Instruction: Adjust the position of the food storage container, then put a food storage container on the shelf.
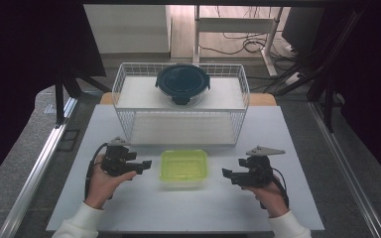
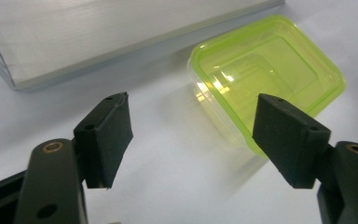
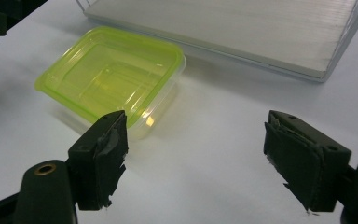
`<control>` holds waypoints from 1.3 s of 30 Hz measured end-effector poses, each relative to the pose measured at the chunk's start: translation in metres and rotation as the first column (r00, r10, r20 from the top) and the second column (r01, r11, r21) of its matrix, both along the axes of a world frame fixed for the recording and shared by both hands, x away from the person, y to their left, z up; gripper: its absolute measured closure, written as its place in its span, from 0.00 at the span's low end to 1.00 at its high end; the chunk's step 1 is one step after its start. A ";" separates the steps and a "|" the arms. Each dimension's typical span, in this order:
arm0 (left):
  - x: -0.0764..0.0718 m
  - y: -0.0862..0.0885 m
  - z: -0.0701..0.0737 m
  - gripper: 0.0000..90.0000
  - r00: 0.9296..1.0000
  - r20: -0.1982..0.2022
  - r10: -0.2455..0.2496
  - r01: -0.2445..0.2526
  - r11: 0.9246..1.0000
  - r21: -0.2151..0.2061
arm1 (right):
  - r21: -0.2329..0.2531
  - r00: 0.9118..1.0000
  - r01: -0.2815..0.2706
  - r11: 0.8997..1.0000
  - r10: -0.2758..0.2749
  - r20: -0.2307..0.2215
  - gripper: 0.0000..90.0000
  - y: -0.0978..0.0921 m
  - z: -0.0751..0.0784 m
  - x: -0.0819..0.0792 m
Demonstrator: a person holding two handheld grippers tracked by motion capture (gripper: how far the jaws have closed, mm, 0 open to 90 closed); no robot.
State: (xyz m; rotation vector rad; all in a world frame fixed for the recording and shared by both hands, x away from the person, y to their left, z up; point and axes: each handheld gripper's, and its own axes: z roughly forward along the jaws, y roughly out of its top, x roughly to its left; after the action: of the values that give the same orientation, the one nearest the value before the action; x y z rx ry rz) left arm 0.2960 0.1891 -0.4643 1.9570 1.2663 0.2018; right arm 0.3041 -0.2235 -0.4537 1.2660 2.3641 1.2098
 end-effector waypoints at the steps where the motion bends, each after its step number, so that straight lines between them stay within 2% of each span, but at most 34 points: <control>1: 0.000 0.000 0.000 0.29 1.000 -0.002 0.001 -0.001 1.000 -0.001 | 0.000 1.000 -0.001 1.000 0.001 0.000 0.23 0.000 0.000 0.000; 8: 0.002 -0.005 0.000 0.26 1.000 -0.011 -0.006 0.006 1.000 -0.014 | 0.003 1.000 0.026 1.000 -0.026 -0.002 0.23 -0.001 0.002 0.000; 10: 0.002 -0.006 0.000 0.27 1.000 -0.015 -0.012 0.011 0.999 -0.030 | 0.012 1.000 0.029 1.000 -0.029 -0.004 0.25 0.000 0.002 0.001; 14: 0.004 -0.006 -0.002 0.28 0.999 -0.027 -0.020 0.018 0.999 -0.042 | 0.056 0.999 0.023 0.998 -0.021 -0.039 0.28 0.000 0.000 0.006; 16: 0.006 -0.004 -0.005 0.29 0.999 -0.044 -0.018 0.015 0.998 -0.066 | 0.071 0.999 0.020 0.997 -0.016 -0.052 0.29 0.001 0.000 0.009; 19: 0.009 -0.003 -0.009 0.30 0.997 -0.071 -0.006 -0.001 0.995 -0.096 | 0.087 0.998 0.014 0.996 -0.009 -0.057 0.32 0.003 -0.001 0.014; 24: 0.012 -0.002 -0.011 0.30 0.997 -0.082 0.004 -0.013 0.993 -0.118 | 0.109 0.998 0.010 0.994 -0.003 -0.068 0.35 0.006 -0.002 0.022; 26: 0.015 -0.001 -0.012 0.30 0.995 -0.096 0.009 -0.023 0.989 -0.147 | 0.115 0.997 0.007 0.993 0.001 -0.076 0.36 0.009 -0.002 0.025; 29: 0.021 -0.001 -0.015 0.31 0.992 -0.122 0.002 -0.028 0.977 -0.212 | 0.120 0.996 0.004 0.993 0.007 -0.089 0.37 0.014 -0.005 0.030; 34: 0.027 -0.008 -0.019 0.32 0.990 -0.143 -0.011 -0.024 0.971 -0.238 | 0.159 0.990 -0.005 0.987 0.028 -0.141 0.40 0.028 -0.013 0.042; 39: 0.031 -0.013 -0.026 0.32 0.984 -0.176 -0.011 -0.034 0.967 -0.254 | 0.169 0.984 -0.002 0.986 0.032 -0.177 0.41 0.039 -0.021 0.051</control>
State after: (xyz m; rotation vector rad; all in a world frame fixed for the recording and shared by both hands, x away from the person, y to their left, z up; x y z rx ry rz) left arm 0.3273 0.1763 -0.4908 1.7737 1.3445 -0.1284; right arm 0.3552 -0.1849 -0.4746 1.4667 2.4439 1.3804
